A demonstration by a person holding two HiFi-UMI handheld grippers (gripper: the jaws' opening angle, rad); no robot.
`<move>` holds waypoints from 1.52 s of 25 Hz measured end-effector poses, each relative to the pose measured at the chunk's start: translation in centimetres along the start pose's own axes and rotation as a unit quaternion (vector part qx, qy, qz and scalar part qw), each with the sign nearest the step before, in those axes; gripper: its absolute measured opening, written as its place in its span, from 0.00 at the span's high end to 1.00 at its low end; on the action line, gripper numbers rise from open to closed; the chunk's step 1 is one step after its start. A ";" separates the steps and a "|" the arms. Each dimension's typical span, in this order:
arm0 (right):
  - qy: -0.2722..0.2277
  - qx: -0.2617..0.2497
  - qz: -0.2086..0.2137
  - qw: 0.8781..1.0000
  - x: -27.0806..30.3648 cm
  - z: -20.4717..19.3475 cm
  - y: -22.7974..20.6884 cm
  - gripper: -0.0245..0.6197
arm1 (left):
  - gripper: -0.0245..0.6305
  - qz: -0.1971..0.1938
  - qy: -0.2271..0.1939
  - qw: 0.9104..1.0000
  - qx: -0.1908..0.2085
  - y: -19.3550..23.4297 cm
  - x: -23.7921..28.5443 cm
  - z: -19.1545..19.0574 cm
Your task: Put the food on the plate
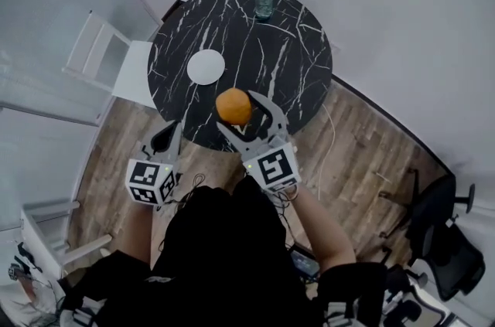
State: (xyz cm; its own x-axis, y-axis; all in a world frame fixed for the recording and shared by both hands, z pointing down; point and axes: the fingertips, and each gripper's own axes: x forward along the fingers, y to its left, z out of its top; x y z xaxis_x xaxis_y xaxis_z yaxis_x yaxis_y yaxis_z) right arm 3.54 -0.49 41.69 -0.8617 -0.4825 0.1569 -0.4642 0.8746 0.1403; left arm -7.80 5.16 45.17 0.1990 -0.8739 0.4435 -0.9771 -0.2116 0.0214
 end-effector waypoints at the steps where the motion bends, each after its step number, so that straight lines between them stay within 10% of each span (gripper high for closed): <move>1: 0.006 0.003 0.009 1.000 0.7 -0.8 -0.3 0.45 | 0.96 0.004 0.010 1.000 -0.002 0.1 0.5 -0.6; 6: 0.019 0.011 0.036 0.999 3.0 -3.4 -1.2 0.45 | 0.96 0.012 0.030 0.999 -0.033 0.3 2.3 -1.3; 12: 0.019 -0.039 0.076 0.996 6.1 -4.6 -0.6 0.45 | 0.89 -0.074 0.000 0.993 -0.093 -0.9 4.1 1.6; 24: 0.010 -0.051 0.101 0.994 10.2 -5.0 -1.9 0.45 | 0.61 -0.222 0.002 0.955 -0.196 -0.3 10.5 5.9; 38: -0.002 -0.042 0.118 0.992 17.7 -4.2 -0.6 0.45 | 0.56 -0.243 0.027 0.950 -0.194 5.7 14.1 5.8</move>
State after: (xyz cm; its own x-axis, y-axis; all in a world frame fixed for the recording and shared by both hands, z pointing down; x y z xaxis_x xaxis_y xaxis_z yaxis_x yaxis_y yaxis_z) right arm -10.60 -9.79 48.49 -0.9451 -0.2652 0.1911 -0.2313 0.9557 0.1822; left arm -10.08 -10.93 46.35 0.6398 -0.6880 0.3424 -0.7270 -0.3973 0.5601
